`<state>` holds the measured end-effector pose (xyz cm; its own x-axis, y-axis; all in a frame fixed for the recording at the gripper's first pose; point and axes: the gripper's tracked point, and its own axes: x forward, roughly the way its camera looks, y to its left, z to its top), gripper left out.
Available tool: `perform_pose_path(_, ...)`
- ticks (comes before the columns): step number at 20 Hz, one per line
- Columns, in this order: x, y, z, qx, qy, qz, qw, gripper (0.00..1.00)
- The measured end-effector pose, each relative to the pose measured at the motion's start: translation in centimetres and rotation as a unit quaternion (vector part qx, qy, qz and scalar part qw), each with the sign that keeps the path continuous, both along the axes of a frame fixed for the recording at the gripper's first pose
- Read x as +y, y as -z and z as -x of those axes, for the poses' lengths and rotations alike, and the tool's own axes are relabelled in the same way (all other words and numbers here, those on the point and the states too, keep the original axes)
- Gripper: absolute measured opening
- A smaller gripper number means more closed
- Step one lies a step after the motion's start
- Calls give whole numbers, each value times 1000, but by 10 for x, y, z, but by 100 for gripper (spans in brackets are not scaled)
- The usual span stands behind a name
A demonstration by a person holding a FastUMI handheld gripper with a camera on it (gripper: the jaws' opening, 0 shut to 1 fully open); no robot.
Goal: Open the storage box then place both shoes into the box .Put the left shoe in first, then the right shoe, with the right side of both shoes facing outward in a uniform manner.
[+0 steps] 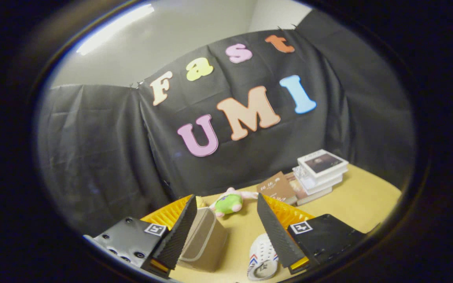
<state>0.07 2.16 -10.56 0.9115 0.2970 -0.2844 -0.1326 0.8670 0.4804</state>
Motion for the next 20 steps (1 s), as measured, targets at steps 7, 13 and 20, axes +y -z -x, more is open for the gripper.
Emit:
perform_pose_path(7, 45, 48, 23, 125, -100, -156, 975, 100)
perform_pose_path(13, 78, 77, 40, 198, -171, -257, 930, 100)
perform_pose_path(20, 108, 113, 58, 291, -197, -408, 843, 100)
